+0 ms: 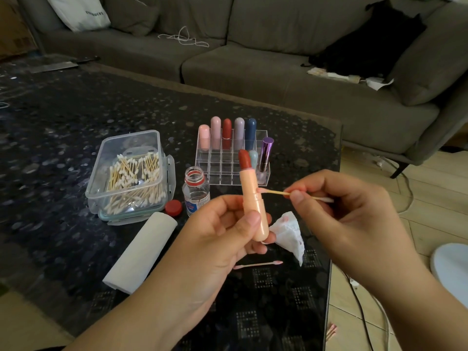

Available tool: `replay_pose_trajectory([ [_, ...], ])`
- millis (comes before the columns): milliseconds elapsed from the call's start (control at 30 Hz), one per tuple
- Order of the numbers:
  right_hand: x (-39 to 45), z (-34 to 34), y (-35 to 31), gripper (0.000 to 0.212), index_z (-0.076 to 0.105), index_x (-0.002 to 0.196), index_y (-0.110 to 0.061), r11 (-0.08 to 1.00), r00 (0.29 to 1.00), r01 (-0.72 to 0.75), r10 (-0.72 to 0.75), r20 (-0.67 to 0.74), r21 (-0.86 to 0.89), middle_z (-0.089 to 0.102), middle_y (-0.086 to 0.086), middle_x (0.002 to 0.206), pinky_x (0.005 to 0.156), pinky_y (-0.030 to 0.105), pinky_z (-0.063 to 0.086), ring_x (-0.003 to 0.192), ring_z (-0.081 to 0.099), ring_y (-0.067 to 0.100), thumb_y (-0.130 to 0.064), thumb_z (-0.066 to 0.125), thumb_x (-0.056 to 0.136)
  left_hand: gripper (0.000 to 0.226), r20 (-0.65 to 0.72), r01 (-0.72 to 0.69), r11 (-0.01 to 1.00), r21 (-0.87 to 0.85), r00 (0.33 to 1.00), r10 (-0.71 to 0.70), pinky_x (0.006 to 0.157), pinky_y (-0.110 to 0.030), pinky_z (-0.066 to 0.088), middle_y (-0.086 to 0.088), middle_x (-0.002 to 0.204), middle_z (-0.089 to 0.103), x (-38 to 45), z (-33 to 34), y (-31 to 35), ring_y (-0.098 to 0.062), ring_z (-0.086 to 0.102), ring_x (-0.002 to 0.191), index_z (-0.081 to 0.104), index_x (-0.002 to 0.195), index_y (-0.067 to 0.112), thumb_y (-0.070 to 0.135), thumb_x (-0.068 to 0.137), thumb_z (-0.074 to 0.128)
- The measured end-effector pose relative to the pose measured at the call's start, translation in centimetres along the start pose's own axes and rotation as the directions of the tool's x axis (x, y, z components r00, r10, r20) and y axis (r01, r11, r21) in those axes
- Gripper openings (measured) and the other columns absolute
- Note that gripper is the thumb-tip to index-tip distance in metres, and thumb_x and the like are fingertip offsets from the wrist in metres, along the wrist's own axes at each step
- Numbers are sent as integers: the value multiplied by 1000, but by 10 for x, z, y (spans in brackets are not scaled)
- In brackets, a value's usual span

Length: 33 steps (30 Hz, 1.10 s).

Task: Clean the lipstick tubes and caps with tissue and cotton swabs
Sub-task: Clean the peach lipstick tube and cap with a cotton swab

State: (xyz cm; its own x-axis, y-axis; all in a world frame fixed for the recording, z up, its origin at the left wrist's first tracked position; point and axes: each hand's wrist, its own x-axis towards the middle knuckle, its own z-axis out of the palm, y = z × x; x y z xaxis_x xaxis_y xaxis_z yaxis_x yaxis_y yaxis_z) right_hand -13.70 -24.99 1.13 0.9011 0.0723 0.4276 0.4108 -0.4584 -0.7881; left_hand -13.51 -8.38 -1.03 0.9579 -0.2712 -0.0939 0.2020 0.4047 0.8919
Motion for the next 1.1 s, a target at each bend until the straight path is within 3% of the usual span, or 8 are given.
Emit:
replay_pose_trajectory([
  [100,1,1,0,9,69,78,-28,1000,1000,11,-11,-21,10,55,12,62,48,22,38,56,47,24,-30,62,83,36,3,4,999,39,1000,-4,60,-21,54,-8,76,71,0,0,1,-17,67,67,66,93,6,21,61,66],
  [300,3,1,-1,7,68,80,-30,998,997,0,4,-73,61,59,5,66,50,9,38,57,50,18,-30,63,85,48,31,29,997,70,999,-32,61,-21,53,-7,79,72,-1,0,2,-16,67,68,65,101,5,28,59,67],
  [400,3,0,-1,8,68,80,-30,998,997,-9,14,-78,63,60,2,67,51,9,39,56,51,12,-30,62,84,38,31,33,998,49,999,-34,61,-21,53,-9,79,72,0,-1,-1,-16,67,67,67,99,5,24,66,67],
  [500,3,-1,1,10,69,78,-29,998,999,-10,13,-52,55,58,5,65,50,13,39,56,49,18,-28,63,85,25,39,32,999,9,999,-33,61,-21,52,-11,81,72,-1,-1,-2,-18,67,69,73,92,8,24,72,70],
  [633,2,-3,0,9,68,77,-23,993,999,-35,32,23,115,40,6,49,45,10,30,45,34,8,-21,59,79,32,59,30,999,26,998,-31,63,-21,53,-8,81,72,-2,-1,0,-16,67,71,74,93,13,31,68,69],
  [833,5,-5,2,10,69,81,-22,987,997,4,9,-80,158,42,16,56,47,13,32,49,36,22,-22,59,83,33,61,38,999,13,997,-39,63,-22,53,-11,83,72,-2,-2,0,-17,67,70,73,94,10,29,67,69],
  [933,4,-3,1,10,69,78,-23,985,997,15,-2,-78,169,40,2,52,46,8,31,46,35,5,-24,63,87,25,69,42,999,17,997,-43,63,-21,53,-10,82,72,-3,-1,1,-17,67,70,73,94,10,25,75,68],
  [1100,4,-3,-1,12,69,75,-21,989,999,2,6,-50,145,42,12,54,47,9,33,49,37,7,-24,66,85,33,89,30,999,40,996,-33,64,-20,52,-8,82,72,-3,-1,1,-16,67,71,72,97,14,29,69,66],
])
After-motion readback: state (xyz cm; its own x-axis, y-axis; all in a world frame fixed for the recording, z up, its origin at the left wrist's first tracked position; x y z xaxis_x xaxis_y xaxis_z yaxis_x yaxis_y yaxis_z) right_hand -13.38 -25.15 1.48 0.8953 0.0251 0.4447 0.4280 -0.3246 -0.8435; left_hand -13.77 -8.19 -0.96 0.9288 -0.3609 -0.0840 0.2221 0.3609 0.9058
